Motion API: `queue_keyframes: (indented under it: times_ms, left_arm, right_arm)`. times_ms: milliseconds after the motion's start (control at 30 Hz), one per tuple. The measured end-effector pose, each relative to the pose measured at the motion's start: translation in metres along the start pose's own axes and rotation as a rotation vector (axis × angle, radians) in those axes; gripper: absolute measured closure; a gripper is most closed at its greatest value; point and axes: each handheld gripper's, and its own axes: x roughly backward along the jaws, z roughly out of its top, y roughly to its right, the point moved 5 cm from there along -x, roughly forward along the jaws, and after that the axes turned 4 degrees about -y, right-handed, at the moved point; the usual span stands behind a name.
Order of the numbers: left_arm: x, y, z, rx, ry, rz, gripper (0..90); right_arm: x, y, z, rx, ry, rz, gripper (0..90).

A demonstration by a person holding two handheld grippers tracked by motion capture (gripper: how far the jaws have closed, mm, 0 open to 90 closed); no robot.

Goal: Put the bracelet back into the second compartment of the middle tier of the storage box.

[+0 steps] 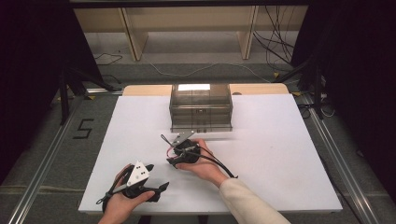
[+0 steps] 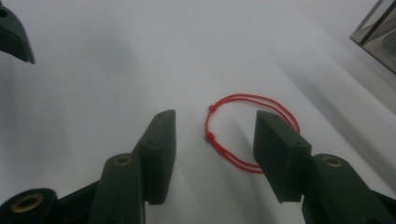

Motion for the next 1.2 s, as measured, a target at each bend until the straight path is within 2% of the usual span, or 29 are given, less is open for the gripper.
queue_keyframes:
  times_ms: [200,367,433,833,1200]
  left_arm:
    - [-0.0001,-0.0003,0.0,0.001,0.001,-0.002,17.4]
    - [-0.0003,0.0002,0.0,-0.003,-0.002,-0.003,17.6]
    - [-0.0006,0.0004,-0.0001,-0.005,-0.006,-0.004,17.6]
    - [-0.0004,0.0004,0.0,-0.004,-0.003,-0.004,17.9]
    - [-0.0003,0.0001,0.0,-0.004,-0.001,-0.003,18.0]
  right_arm:
    - [-0.0072,0.0002,0.0021,0.013,-0.016,-0.004,58.5]
    - [-0.0086,0.0003,0.0041,0.021,-0.022,-0.005,67.9]
    - [-0.0094,-0.0008,0.005,0.041,-0.026,-0.004,71.7]
    - [-0.0101,0.0028,0.0046,-0.022,-0.021,0.017,86.9]
    - [-0.0096,0.0022,0.0055,-0.051,-0.021,0.014,90.0]
